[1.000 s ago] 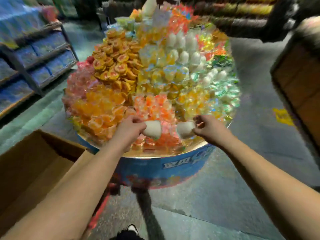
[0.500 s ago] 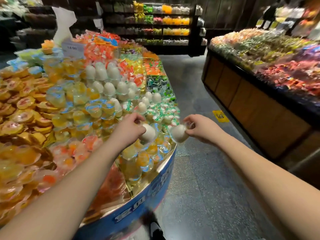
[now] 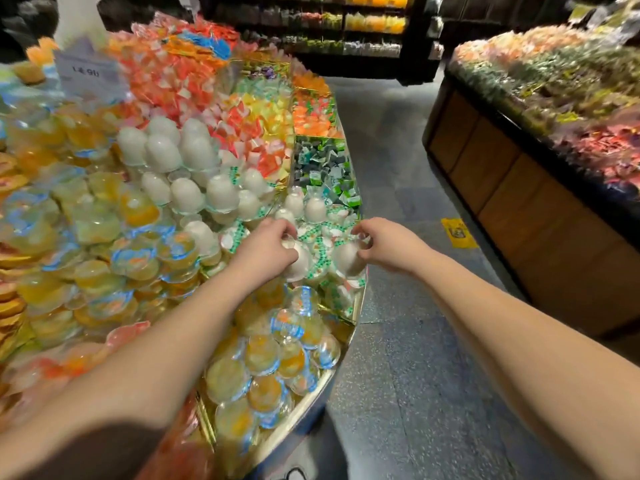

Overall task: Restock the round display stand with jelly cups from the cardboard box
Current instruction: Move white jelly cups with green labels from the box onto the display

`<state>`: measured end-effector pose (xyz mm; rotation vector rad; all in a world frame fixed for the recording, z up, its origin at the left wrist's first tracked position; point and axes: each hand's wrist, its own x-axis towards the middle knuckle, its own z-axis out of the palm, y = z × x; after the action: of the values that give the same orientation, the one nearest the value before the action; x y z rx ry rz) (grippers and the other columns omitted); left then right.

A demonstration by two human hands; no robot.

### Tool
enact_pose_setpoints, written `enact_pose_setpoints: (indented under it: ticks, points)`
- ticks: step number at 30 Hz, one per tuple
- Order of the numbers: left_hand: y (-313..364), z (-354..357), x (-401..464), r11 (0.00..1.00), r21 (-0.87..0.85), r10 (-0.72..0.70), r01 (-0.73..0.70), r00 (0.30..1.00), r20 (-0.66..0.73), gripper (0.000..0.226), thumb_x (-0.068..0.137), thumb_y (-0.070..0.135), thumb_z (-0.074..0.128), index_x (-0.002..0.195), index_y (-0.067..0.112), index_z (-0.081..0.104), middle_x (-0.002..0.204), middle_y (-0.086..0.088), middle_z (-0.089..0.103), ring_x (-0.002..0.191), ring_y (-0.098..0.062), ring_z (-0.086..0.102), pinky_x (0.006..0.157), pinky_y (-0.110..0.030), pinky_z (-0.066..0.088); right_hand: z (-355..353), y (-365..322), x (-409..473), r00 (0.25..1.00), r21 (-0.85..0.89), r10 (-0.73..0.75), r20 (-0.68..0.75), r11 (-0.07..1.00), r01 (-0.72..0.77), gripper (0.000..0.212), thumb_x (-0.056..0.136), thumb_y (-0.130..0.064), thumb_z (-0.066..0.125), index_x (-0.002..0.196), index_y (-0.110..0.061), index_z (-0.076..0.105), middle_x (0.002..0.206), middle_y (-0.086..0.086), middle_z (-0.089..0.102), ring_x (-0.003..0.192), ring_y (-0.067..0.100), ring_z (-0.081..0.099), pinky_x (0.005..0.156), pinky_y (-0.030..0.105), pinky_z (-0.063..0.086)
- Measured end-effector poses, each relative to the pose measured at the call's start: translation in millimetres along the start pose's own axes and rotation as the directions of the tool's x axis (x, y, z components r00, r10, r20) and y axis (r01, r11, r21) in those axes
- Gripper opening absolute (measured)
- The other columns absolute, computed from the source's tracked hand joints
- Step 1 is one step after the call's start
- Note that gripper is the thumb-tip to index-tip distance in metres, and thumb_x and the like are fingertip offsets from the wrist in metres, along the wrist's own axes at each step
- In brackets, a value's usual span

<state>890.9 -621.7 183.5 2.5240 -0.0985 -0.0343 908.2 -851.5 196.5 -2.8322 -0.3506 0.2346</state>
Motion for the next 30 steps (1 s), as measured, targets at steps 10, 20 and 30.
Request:
enact_pose_setpoints:
  ticks: [10, 20, 30]
  points:
    - [-1.7, 53.9, 84.2, 0.976, 0.052, -0.21, 0.211, 0.978, -0.013, 0.046, 0.081, 0.011, 0.063, 0.126, 0.019, 0.053, 0.124, -0.006, 0.048, 0.108, -0.025, 0.054, 0.084, -0.03, 0.043, 5.5, 37.8, 125.4, 0.968, -0.007, -0.229, 0.108, 0.973, 0.231, 0.051, 0.085, -0.021, 0.066, 0.134, -0.018, 0.054, 0.125, 0.005, 0.056, 0.106, 0.022, 0.057, 0.087, 0.031, 0.044]
    - [1.3, 102.4, 142.7, 0.826, 0.03, -0.558, 0.563, 0.824, -0.098, 0.049, 0.075, 0.009, 0.063, 0.122, 0.021, 0.053, 0.122, -0.009, 0.053, 0.113, -0.028, 0.052, 0.098, -0.036, 0.044, 25.1, 51.7, 246.0, 0.817, -0.024, -0.509, 0.272, 0.845, 0.534, 0.053, 0.087, -0.019, 0.063, 0.138, -0.018, 0.05, 0.13, 0.008, 0.052, 0.117, 0.027, 0.054, 0.093, 0.034, 0.045]
    - [-1.6, 132.3, 165.6, 0.759, -0.071, -0.646, 0.647, 0.737, -0.197, 0.051, 0.087, 0.011, 0.061, 0.135, 0.012, 0.044, 0.133, -0.013, 0.051, 0.117, -0.029, 0.054, 0.091, -0.029, 0.043, 52.4, 50.0, 292.3, 0.722, -0.002, -0.572, 0.39, 0.783, 0.622, 0.054, 0.088, -0.018, 0.059, 0.14, -0.019, 0.047, 0.137, 0.008, 0.05, 0.123, 0.027, 0.05, 0.091, 0.029, 0.041]
